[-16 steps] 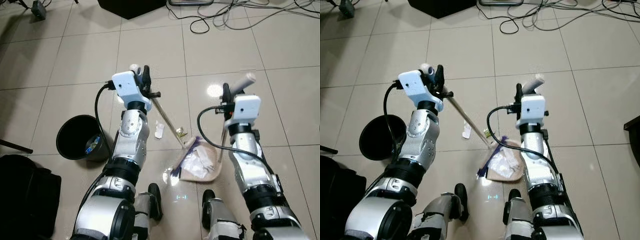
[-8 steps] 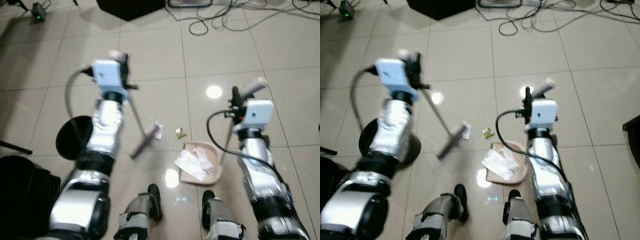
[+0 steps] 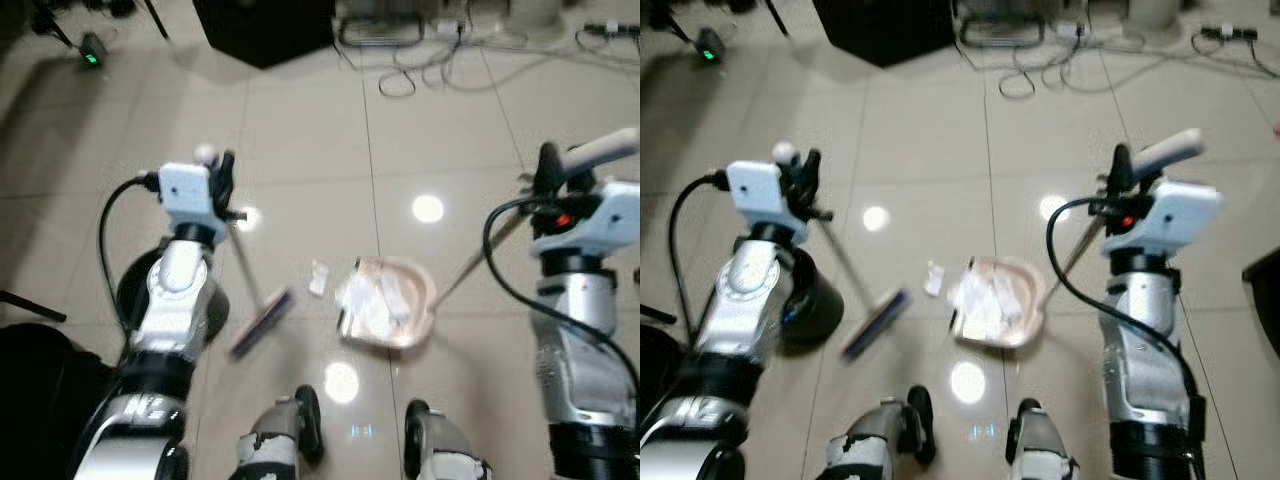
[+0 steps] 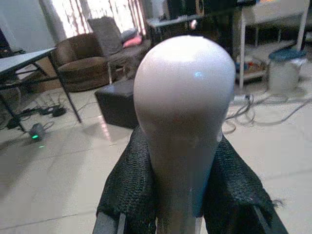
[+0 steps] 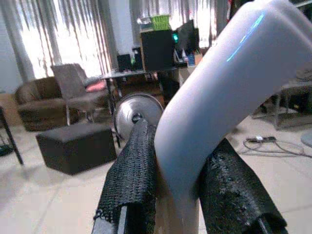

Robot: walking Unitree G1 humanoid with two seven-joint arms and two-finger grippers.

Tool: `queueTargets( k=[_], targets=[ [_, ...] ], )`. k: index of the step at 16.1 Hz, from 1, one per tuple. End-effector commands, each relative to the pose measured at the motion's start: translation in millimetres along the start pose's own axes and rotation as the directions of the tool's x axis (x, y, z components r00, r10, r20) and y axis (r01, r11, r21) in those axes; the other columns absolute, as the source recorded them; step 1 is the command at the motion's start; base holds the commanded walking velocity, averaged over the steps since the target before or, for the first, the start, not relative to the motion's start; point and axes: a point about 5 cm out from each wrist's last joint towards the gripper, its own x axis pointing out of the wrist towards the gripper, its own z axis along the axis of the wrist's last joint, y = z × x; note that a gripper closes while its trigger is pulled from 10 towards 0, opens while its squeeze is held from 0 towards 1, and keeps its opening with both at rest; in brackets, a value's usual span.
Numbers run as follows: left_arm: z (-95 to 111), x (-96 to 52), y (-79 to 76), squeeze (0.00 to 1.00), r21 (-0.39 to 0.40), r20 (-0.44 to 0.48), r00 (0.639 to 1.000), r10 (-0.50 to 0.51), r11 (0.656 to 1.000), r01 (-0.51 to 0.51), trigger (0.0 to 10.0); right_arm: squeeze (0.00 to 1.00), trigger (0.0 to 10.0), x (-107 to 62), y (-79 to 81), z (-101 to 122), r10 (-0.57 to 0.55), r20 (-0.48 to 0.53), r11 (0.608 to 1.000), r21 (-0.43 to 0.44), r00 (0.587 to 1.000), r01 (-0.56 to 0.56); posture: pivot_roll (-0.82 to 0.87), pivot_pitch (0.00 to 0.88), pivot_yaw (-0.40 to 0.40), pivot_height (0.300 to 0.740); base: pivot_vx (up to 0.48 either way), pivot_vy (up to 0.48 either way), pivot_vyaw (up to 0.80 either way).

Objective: Sweep floor

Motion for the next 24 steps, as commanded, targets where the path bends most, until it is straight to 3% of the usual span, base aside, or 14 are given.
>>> queueTargets(
  k=[1, 5, 8, 12, 16, 20, 24],
  targets=[
    [-1, -8.0, 7.5, 0.0, 0.04, -0.068, 0.998, -0.016, 0.999, 0.018, 10.0, 0.0, 10.0, 3.0, -3.6, 19, 0.004, 0.006, 0.999, 0.037, 1.0, -0.005, -0.03, 0.121, 0.123, 0.74, 0.0, 0.0, 0.0],
    [3, -25.6, 0.8, 0.0, 0.085, -0.092, 0.991, -0.095, 0.991, 0.102, 10.0, 0.0, 10.0, 19.7, 5.5, 38, 0.067, -0.062, 0.985, 0.165, 0.996, -0.056, -0.02, 0.093, 0.125, 0.74, 0.0, 0.0, 0.0],
    [8, -49.8, -9.3, 0.0, 0.058, -0.113, 0.987, -0.117, 0.991, 0.124, 10.0, 0.0, 10.0, 34.4, 14.2, 63, 0.129, -0.07, 0.976, 0.188, 0.989, -0.113, -0.02, 0.089, 0.114, 0.74, 0.0, 0.0, 0.0],
    [10, -66.6, -19.0, 0.0, 0.023, -0.133, 0.983, -0.125, 0.991, 0.129, 10.0, 0.0, 10.0, 46.9, 24.2, 77, 0.18, -0.06, 0.964, 0.209, 0.982, -0.164, -0.01, 0.085, 0.092, 0.74, 0.205, 0.0, 0.73],
    [12, -81.1, -16.4, 0.0, 0.055, -0.173, 0.977, -0.125, 0.989, 0.136, 10.0, 0.0, 10.0, 54.3, 30.0, 83, 0.2, -0.066, 0.955, 0.238, 0.978, -0.179, 0.0, 0.082, 0.074, 0.74, 0.283, 0.0, 0.8],
    [11, -86.9, -16.7, 0.0, 0.062, -0.189, 0.974, -0.129, 0.988, 0.143, 10.0, 0.0, 10.0, 56.5, 28.4, 84, 0.189, -0.067, 0.956, 0.24, 0.98, -0.168, 0.0, 0.08, 0.071, 0.74, 0.294, 0.0, 0.78],
    [10, -89.9, -19.4, 0.0, 0.056, -0.206, 0.971, -0.122, 0.989, 0.136, 10.0, 0.0, 10.0, 59.6, 29.8, 86, 0.198, -0.065, 0.954, 0.24, 0.978, -0.178, 0.0, 0.077, 0.065, 0.74, 0.299, 0.0, 0.0]
  ],
)
